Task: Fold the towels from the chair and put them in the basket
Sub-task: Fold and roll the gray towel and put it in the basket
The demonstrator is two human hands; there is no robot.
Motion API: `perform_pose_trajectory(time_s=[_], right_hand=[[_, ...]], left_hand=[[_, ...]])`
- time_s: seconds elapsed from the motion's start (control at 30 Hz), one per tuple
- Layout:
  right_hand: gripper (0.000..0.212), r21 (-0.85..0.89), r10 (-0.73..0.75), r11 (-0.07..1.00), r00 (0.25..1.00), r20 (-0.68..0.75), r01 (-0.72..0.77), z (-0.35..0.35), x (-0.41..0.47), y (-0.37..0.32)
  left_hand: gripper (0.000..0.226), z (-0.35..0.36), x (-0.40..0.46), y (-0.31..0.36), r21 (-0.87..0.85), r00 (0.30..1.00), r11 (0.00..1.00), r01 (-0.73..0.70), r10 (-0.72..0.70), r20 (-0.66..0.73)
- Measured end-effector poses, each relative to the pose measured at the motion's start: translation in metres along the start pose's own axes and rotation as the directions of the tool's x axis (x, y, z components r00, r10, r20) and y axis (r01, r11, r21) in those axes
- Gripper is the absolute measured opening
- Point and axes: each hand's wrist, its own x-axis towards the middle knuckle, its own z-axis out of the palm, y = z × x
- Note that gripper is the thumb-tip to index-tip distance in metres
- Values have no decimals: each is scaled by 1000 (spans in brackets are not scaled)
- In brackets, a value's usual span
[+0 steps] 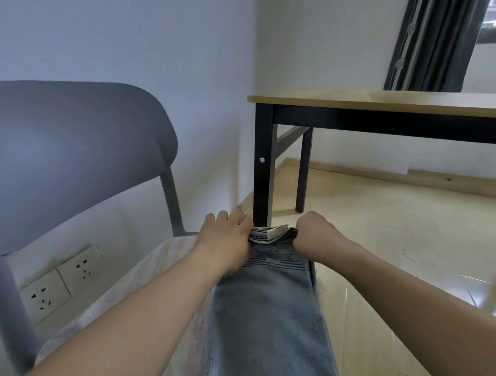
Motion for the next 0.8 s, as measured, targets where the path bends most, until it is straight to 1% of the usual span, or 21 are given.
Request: perform_pose_trajectory(time_s=[0.07,0.13,0.23,0.33,0.37,0.43,0.5,0.53,0.57,0.63,0.7,0.8], right_hand=[[31,-63,-60,996,998,-33,58,-9,-12,-6],[29,-76,-102,992,992,-75,96,-22,-27,-9],[29,1,-118,993,989,-85,119,-46,-55,-10],[33,77,-133,987,984,-123,143,-69,-91,-12],[33,82,-130,987,986,-105,139,-75,-105,-13],[28,71,-121,990,993,-3,121,-82,-133,-17],[21,94,-110,990,991,82,102,-86,-161,-20],[20,124,-104,988,991,89,92,-87,-175,-21],[20,160,-97,984,992,76,84,-86,-189,-22],[26,211,-93,973,996,5,90,-79,-212,-20],[30,245,-99,962,990,-105,122,-68,-231,-17],[28,339,-83,921,949,-303,189,-59,-244,-13]], left_hand=[[40,-18,-11,-4,28,999,1000,12,-10,-53],[44,-37,-25,-6,62,994,998,3,4,-105],[48,-60,-53,-11,91,977,996,-19,37,-210],[45,-77,-83,-17,117,908,991,-58,101,-406],[44,-82,-93,-17,117,876,990,-81,127,-466],[44,-94,-116,-18,126,831,984,-127,174,-528],[45,-105,-137,-18,173,811,968,-183,248,-530],[44,-110,-146,-18,191,809,959,-210,281,-516],[41,-112,-156,-18,198,810,952,-232,302,-503],[31,-117,-173,-15,174,821,953,-250,304,-483],[23,-122,-187,-10,128,833,958,-257,286,-473],[21,-129,-203,-2,62,829,959,-276,270,-491]])
